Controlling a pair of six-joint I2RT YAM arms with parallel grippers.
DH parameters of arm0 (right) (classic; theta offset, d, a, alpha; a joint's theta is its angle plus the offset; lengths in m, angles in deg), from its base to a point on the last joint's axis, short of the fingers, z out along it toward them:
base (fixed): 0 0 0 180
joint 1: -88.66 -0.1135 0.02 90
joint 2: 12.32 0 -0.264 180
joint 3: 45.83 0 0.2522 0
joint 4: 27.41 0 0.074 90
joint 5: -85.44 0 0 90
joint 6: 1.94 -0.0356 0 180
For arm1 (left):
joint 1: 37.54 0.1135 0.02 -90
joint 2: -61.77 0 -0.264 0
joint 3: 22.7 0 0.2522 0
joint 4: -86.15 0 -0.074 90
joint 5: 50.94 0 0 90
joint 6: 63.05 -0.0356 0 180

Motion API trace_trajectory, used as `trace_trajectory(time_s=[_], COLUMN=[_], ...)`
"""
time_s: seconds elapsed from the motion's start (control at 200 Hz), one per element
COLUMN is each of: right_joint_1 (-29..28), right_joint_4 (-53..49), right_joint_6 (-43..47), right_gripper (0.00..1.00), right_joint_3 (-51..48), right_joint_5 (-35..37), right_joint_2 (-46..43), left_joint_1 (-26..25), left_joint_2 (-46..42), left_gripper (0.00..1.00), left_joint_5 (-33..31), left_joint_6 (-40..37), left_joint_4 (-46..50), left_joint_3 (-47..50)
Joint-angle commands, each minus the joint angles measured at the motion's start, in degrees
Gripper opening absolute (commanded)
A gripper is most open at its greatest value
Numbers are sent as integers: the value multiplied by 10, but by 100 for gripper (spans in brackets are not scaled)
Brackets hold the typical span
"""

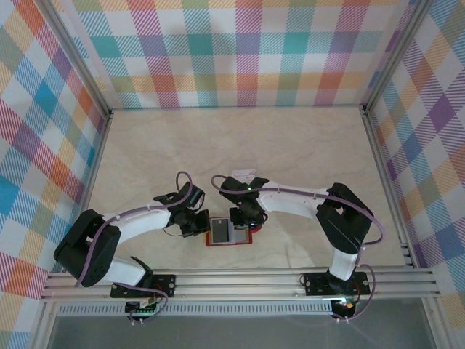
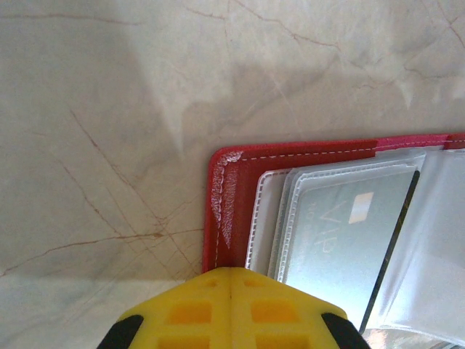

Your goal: Take the credit cards out of the card holder

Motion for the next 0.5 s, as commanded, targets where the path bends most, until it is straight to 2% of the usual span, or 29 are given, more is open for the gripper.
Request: trace_trajectory(time_s=[0.0, 0.3, 0.39, 0.495], right_joint_1=[-2, -2, -2, -1], right_joint_4=[-54, -107, -94, -40], right_joint_6=[7, 16, 18, 19], right_gripper=[18, 29, 30, 31], right_joint_3=[14, 49, 52, 40], right_joint_5=[45, 85, 70, 16], right_joint_2=[-6, -14, -25, -34], left_joint_1=[0, 0, 0, -1], left_joint_2=[9, -19, -33, -42], left_gripper=[0, 1, 2, 3], left_joint_5=[3, 1, 0, 6], left_joint_6=[-14, -15, -15, -13], left_joint_4=[41, 67, 79, 84], left_joint_3=[-5, -24, -32, -41])
